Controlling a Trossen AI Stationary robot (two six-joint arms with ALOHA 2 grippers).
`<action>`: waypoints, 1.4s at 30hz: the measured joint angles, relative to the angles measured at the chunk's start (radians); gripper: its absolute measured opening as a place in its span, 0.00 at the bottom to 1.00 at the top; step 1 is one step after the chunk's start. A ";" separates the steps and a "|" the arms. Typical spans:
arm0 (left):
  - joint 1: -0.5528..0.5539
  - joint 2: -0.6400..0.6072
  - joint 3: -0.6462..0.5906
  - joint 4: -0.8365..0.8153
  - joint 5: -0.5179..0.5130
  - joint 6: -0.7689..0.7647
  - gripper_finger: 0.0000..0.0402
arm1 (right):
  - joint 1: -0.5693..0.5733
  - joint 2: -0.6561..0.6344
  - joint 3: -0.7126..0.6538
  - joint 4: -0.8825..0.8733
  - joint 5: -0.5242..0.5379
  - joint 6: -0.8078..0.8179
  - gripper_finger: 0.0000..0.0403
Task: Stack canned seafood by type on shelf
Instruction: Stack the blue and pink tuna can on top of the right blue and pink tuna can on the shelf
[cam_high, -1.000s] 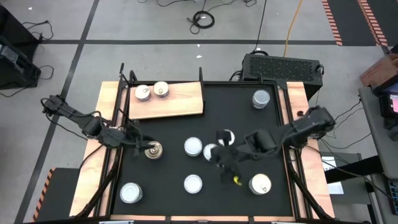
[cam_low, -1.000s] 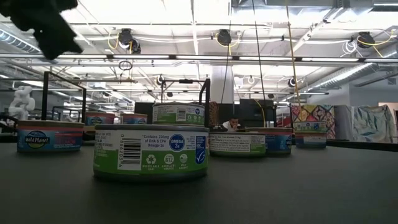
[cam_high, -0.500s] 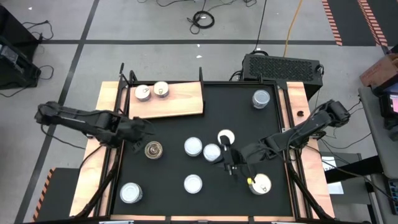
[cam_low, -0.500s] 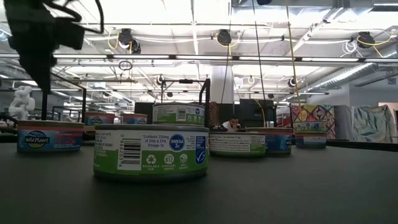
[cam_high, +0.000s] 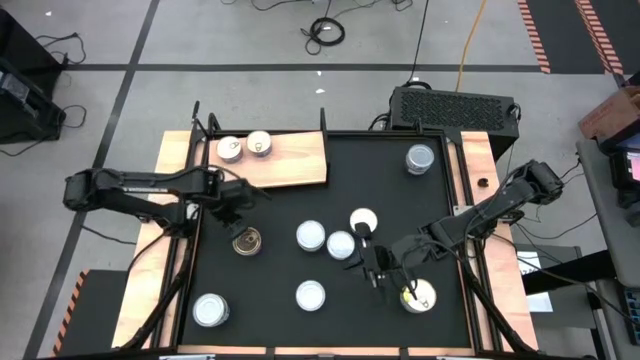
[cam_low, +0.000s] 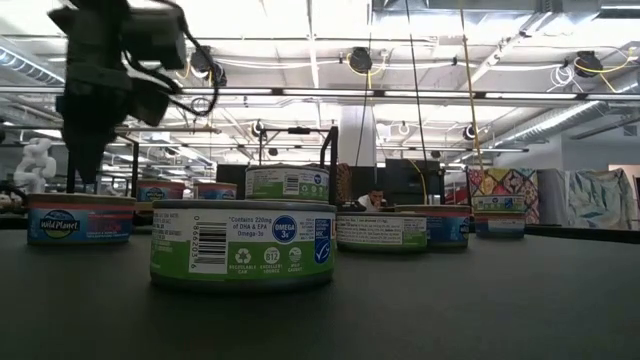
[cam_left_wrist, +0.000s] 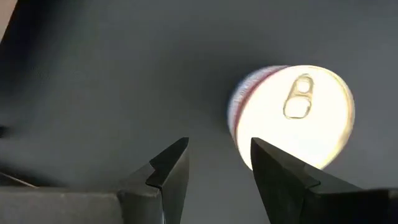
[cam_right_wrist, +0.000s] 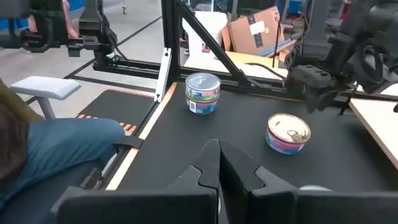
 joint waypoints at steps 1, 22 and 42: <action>0.016 0.018 0.000 0.009 0.014 0.022 0.43 | -0.001 0.000 0.000 -0.006 0.000 0.007 0.00; 0.088 0.257 0.002 0.103 0.210 0.261 0.43 | -0.001 0.000 0.000 -0.046 0.000 0.029 0.00; 0.088 0.260 0.001 0.117 0.278 0.364 0.01 | -0.001 0.001 0.000 -0.052 0.000 0.025 0.00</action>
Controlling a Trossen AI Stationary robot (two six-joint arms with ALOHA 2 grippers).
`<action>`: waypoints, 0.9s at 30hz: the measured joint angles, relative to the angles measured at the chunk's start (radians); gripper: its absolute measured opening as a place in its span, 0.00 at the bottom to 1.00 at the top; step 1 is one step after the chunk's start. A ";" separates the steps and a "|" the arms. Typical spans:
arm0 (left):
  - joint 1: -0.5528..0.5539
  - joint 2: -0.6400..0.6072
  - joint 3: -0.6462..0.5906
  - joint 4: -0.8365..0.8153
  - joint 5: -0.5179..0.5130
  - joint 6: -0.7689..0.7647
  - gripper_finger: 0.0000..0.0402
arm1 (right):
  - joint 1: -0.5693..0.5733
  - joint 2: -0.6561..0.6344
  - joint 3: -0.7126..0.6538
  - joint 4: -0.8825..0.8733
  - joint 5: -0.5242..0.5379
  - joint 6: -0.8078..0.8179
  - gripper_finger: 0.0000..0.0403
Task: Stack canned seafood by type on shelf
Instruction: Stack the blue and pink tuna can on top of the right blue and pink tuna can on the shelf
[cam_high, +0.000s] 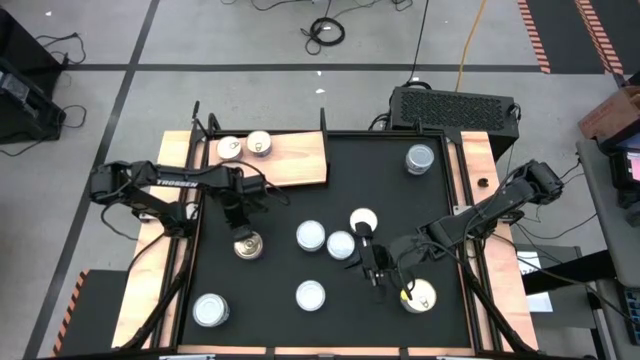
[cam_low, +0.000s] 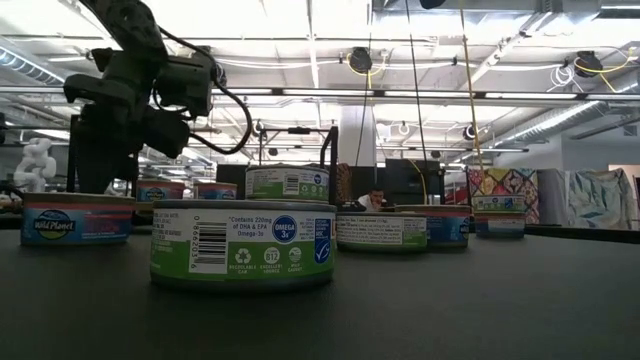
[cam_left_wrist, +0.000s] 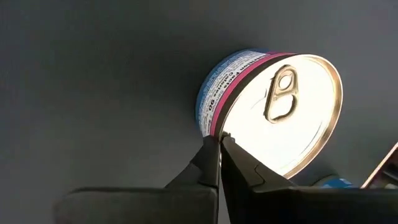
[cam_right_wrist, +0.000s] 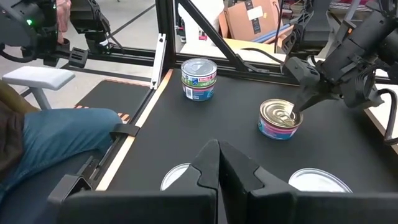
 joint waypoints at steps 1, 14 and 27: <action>-0.001 0.000 0.000 0.006 0.006 0.002 0.01 | 0.000 0.000 0.000 -0.001 0.000 0.000 0.00; -0.002 0.002 0.028 0.030 0.107 0.048 0.00 | 0.000 0.000 0.000 -0.002 0.000 -0.001 0.00; 0.036 -0.005 0.052 0.015 0.160 0.063 0.00 | 0.000 0.000 0.000 -0.002 0.000 -0.001 0.00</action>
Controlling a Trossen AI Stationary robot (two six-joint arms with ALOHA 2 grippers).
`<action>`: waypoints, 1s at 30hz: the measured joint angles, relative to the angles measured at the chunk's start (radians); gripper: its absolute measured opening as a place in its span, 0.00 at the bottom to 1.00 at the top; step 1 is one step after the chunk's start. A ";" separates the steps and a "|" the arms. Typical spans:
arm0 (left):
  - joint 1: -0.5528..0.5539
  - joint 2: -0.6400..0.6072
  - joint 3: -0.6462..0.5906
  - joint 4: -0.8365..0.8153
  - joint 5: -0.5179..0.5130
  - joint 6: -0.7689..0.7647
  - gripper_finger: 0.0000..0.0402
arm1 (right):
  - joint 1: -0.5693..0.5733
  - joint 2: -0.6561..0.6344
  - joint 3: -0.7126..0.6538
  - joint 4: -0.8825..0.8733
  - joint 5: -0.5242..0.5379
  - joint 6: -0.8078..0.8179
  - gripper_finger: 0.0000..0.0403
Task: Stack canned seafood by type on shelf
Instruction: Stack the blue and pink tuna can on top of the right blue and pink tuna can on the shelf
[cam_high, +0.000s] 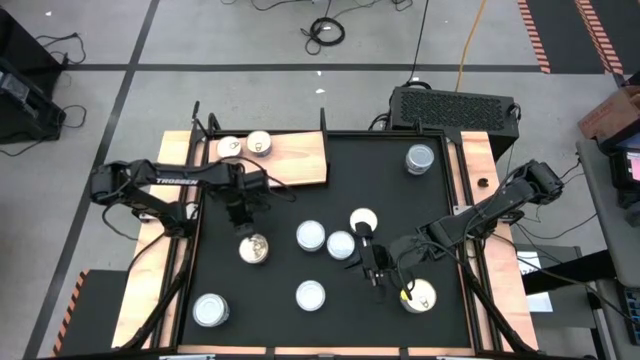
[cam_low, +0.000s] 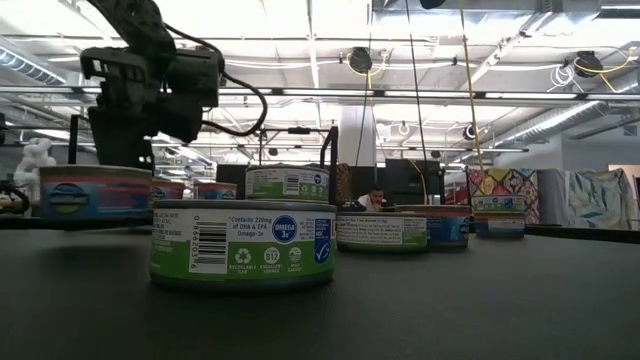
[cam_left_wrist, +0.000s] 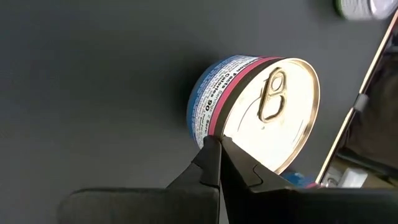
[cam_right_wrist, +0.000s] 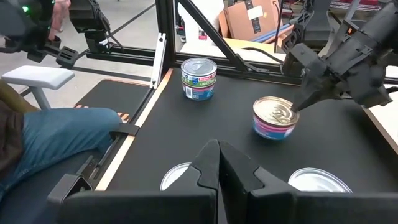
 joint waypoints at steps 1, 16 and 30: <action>0.013 0.000 0.005 0.000 0.000 0.000 0.00 | 0.000 0.000 0.000 0.000 0.000 0.000 0.00; 0.323 -0.007 0.221 -0.112 -0.006 0.085 0.00 | 0.000 0.000 0.001 -0.029 0.000 -0.007 0.00; 0.680 -0.005 0.393 -0.223 -0.068 0.132 0.00 | -0.013 0.000 0.001 -0.037 0.000 -0.029 0.00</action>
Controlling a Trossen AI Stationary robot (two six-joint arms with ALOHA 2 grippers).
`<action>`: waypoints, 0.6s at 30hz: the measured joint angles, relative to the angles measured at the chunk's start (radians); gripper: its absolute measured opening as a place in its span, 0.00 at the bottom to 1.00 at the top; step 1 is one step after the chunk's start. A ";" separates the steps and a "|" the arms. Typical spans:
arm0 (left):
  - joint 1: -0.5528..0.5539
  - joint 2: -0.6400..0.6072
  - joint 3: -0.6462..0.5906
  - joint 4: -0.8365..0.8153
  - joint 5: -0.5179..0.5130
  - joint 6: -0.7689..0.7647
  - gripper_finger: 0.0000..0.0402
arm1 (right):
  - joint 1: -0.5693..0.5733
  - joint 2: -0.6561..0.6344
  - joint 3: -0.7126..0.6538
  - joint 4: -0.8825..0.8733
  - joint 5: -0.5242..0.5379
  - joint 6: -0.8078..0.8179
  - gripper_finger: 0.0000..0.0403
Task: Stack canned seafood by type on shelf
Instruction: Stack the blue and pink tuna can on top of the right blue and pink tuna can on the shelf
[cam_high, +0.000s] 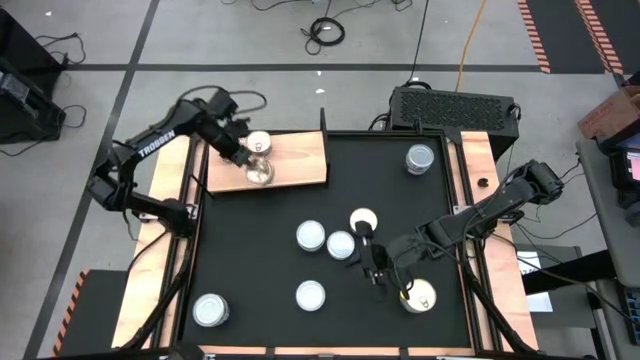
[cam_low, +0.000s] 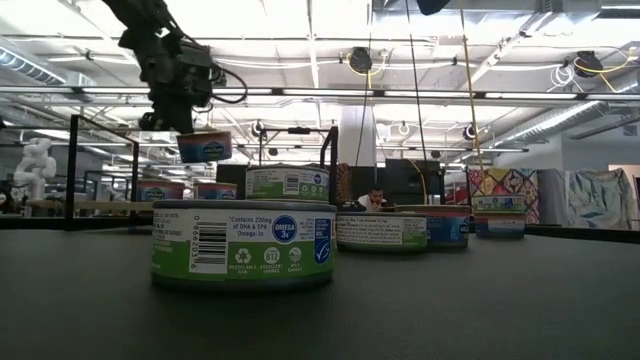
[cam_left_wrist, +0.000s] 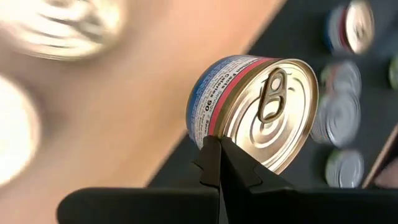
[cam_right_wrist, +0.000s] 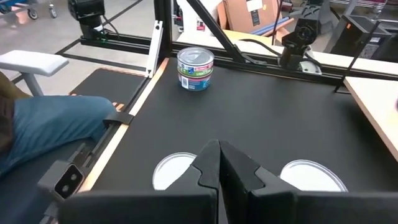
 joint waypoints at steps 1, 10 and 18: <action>0.025 0.004 0.009 0.000 -0.001 -0.002 0.00 | -0.004 0.000 0.000 0.000 0.000 0.000 0.00; 0.181 0.026 0.025 0.089 -0.011 -0.145 0.00 | -0.059 0.000 0.000 -0.012 -0.086 -0.023 0.00; 0.226 0.105 0.025 0.195 -0.044 -0.247 0.00 | -0.104 0.000 0.000 -0.013 -0.110 -0.033 0.00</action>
